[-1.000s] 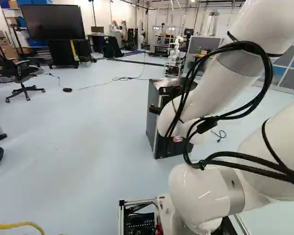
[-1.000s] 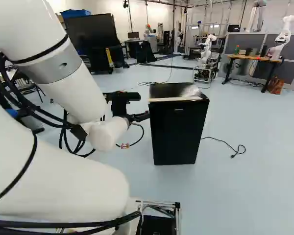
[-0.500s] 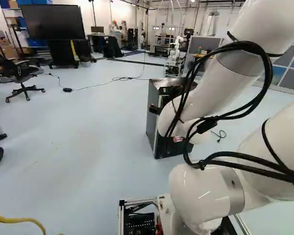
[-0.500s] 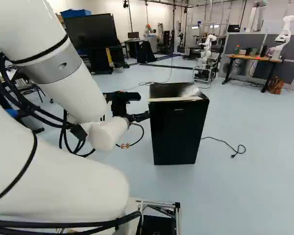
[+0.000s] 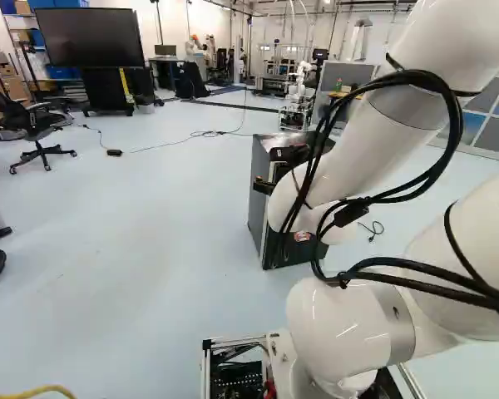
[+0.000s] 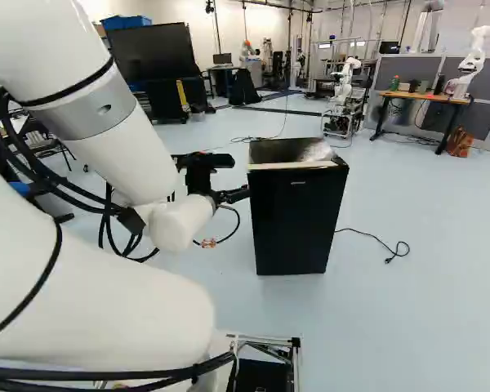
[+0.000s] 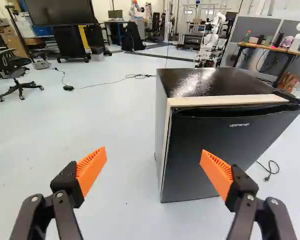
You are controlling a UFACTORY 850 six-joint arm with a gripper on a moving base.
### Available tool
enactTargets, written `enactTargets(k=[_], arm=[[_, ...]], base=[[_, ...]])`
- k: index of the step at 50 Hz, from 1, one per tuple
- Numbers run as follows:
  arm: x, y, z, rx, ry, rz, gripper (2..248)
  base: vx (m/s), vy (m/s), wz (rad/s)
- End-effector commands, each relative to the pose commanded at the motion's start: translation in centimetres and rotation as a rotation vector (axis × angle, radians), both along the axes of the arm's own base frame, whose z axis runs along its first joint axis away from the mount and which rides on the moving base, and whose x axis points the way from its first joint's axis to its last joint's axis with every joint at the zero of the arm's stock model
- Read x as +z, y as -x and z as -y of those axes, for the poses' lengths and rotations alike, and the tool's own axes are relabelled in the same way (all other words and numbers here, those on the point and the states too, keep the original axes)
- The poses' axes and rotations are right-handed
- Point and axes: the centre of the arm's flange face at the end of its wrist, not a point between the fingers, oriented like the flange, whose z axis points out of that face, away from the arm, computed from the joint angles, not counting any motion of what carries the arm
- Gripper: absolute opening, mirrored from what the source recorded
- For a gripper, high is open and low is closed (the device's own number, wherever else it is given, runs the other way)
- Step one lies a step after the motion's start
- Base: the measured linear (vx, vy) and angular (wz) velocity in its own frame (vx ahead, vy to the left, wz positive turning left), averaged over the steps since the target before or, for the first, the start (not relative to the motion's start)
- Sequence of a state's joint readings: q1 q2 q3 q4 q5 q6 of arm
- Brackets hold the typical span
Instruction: Grab a drink from the fridge
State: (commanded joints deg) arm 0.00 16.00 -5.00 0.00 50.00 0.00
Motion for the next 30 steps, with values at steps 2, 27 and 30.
enactTargets(k=[2,27,30], arm=[[0.0,0.0,0.0,0.0,0.0,0.0,247],[0.11,-0.74,-0.41,0.015,0.0,-0.003,247],[0.14,-0.95,-0.55,0.019,0.0,-0.004,247]], base=[[0.0,0.0,0.0],[0.0,0.0,0.0],[0.0,0.0,0.0]])
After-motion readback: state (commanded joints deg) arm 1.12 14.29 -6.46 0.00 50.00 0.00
